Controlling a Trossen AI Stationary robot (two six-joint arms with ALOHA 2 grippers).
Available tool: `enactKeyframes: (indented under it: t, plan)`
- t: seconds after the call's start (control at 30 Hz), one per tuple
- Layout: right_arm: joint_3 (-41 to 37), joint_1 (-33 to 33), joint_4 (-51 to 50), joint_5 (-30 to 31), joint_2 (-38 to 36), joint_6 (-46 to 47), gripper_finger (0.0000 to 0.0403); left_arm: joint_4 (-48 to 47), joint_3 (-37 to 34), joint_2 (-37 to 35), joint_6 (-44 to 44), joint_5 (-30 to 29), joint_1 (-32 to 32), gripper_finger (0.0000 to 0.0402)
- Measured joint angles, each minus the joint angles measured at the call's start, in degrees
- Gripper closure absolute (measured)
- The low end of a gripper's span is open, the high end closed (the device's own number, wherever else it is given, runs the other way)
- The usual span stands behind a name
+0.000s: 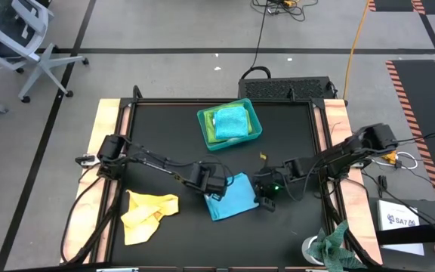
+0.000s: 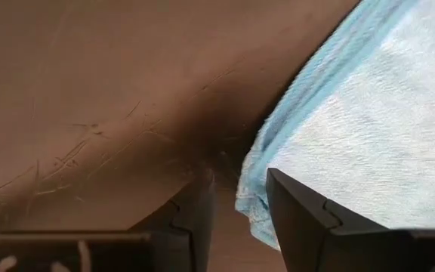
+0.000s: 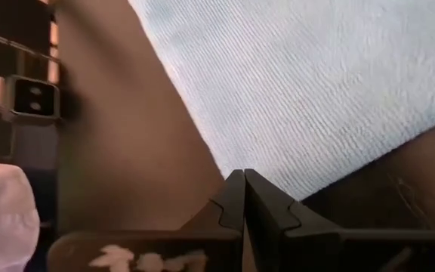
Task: Fold microfiber towels
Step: Put the blue microfiber towel into the blue bin
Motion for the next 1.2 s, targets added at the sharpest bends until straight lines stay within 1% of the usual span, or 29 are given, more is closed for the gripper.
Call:
enactKeyframes:
  t: [0.07,0.2,0.3,0.5,0.67,0.8,0.93,1.07,1.2]
  plan:
    - [0.02,-0.29,0.07,0.13,-1.38,0.21,0.0402,2.63,-1.97,0.0,-0.43,0.64,-0.02,0.0277]
    - [0.02,-0.81,-0.54,0.48,-3.47,0.3,0.0402,10.87,-6.56,0.04,-2.1,2.95,0.0,0.0277]
    - [0.02,-1.09,-2.18,0.68,-4.25,0.22,0.0401,15.62,-8.6,-0.09,-2.97,2.97,-0.02,0.0277]
    - [0.02,-1.13,-7.95,3.36,-2.76,-0.67,0.0401,16.15,-8.86,-0.11,-3.0,2.95,-0.02,0.0277]
    - [0.0,-1.13,-7.41,3.29,-0.38,-0.7,0.0396,15.87,-8.84,-0.11,-2.94,2.97,-0.02,0.0277]
    - [0.0,-1.42,-4.79,3.25,0.29,0.86,0.0366,15.81,-8.84,-0.09,-2.91,2.97,-0.04,0.0277]
    - [0.04,-2.19,-2.9,3.25,0.29,3.36,0.0319,15.75,-8.82,-0.07,-2.62,2.99,-0.04,0.0277]
    - [0.04,-2.65,-2.85,3.23,0.84,3.76,0.0274,15.67,-8.82,-0.04,-2.57,2.99,-0.04,0.0277]
    - [0.02,-2.7,-1.39,3.23,2.87,4.24,0.0247,15.62,-8.79,-0.02,-2.57,3.01,-0.04,0.0277]
